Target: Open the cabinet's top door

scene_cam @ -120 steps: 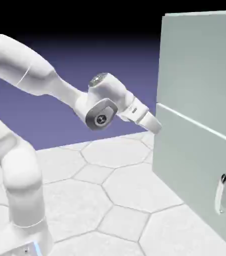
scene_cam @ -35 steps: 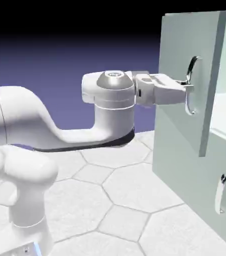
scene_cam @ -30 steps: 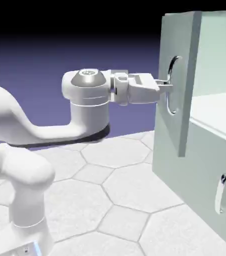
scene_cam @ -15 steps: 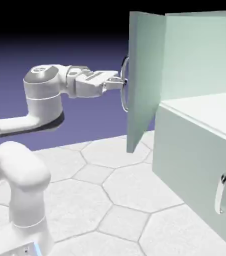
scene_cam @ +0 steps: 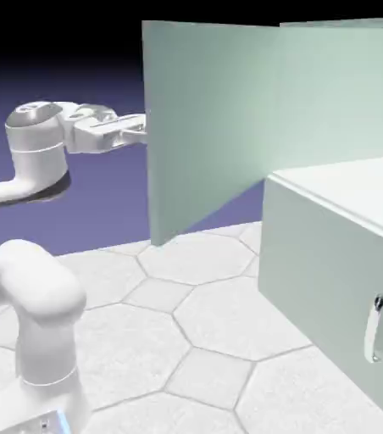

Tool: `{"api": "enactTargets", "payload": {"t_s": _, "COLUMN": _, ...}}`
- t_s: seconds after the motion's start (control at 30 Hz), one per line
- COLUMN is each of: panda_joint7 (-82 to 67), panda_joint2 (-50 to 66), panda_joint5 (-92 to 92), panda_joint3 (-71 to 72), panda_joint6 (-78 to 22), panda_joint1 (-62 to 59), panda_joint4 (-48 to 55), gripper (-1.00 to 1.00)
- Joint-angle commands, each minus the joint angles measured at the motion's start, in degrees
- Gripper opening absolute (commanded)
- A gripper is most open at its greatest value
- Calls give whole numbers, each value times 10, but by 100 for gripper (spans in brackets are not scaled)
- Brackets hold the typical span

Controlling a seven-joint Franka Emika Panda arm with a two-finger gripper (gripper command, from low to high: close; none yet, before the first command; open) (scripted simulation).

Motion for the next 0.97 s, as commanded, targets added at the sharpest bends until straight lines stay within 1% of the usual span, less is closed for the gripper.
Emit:
{"api": "enactTargets", "payload": {"t_s": 0.0, "panda_joint7": 3, "panda_joint2": 9, "panda_joint5": 17, "panda_joint3": 21, "panda_joint6": -17, "panda_joint1": -6, "panda_joint4": 11, "gripper": -100}}
{"api": "enactTargets", "payload": {"t_s": 0.2, "panda_joint7": 18, "panda_joint2": 72, "panda_joint5": 113, "panda_joint3": 145, "panda_joint6": -121, "panda_joint1": -68, "panda_joint4": 103, "gripper": -100}}
{"api": "enactTargets", "payload": {"t_s": 0.47, "panda_joint7": 26, "panda_joint2": 140, "panda_joint5": 204, "panda_joint3": 298, "panda_joint6": -258, "panda_joint1": -213, "panda_joint4": 267, "gripper": -100}}
{"api": "enactTargets", "payload": {"t_s": 0.67, "panda_joint7": 16, "panda_joint2": 159, "panda_joint5": 245, "panda_joint3": 389, "panda_joint6": -343, "panda_joint1": -335, "panda_joint4": 391, "gripper": -100}}
{"api": "enactTargets", "payload": {"t_s": 0.9, "panda_joint7": -13, "panda_joint2": 152, "panda_joint5": 274, "panda_joint3": 471, "panda_joint6": -432, "panda_joint1": -477, "panda_joint4": 537, "gripper": -100}}
{"api": "enactTargets", "payload": {"t_s": 0.93, "panda_joint7": -16, "panda_joint2": 151, "panda_joint5": 275, "panda_joint3": 476, "panda_joint6": -437, "panda_joint1": -485, "panda_joint4": 546, "gripper": -100}}
